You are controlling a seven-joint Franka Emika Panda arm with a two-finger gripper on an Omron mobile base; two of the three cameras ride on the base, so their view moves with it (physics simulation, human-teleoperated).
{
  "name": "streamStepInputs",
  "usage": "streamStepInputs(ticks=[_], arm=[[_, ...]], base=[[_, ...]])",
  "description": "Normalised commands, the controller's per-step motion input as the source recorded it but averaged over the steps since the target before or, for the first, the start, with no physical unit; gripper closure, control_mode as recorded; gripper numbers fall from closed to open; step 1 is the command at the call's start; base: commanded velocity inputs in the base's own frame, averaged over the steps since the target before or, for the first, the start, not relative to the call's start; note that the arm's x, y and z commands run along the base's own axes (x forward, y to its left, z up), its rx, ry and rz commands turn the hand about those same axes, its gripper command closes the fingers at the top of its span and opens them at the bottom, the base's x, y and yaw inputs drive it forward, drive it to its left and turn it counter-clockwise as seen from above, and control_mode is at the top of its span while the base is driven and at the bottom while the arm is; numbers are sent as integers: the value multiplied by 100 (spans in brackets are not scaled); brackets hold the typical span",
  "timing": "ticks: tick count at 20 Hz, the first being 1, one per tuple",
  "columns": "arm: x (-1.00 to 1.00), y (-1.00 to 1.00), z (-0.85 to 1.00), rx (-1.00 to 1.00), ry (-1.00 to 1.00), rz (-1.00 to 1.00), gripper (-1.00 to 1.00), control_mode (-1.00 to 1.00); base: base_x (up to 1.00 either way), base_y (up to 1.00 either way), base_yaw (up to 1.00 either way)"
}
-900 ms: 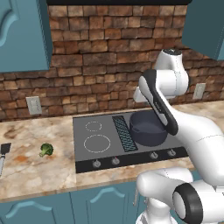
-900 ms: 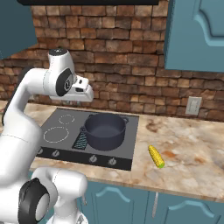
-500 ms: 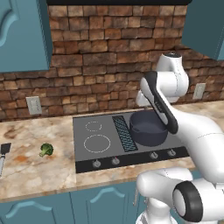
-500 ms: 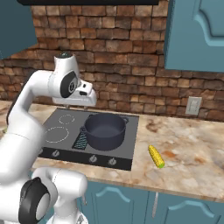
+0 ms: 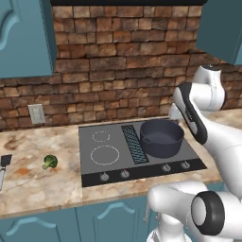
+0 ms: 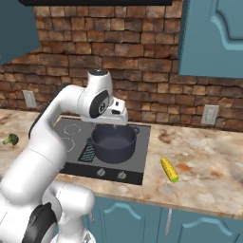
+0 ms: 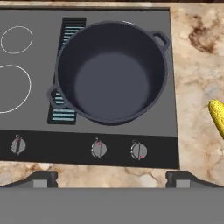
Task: Put the broccoli and corn in the pot. Retrieve the spatula and lightly stir the vegetables in the pot.
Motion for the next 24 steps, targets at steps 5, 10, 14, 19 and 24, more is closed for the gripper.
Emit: streamStepInputs(ticks=[5,10,14,19,24], arm=[[-7,-36,-14,2,-5,-1,-100,-100],[10,-46,0,0,14,-6,-100,-100],[26,-80,0,0,18,-7,-100,-100],[6,-91,-16,0,13,-2,-100,-100],[-9,-54,-35,0,11,12,-100,-100]], base=[[0,0,0],[0,0,0],[0,0,0],[0,0,0],[0,0,0]])
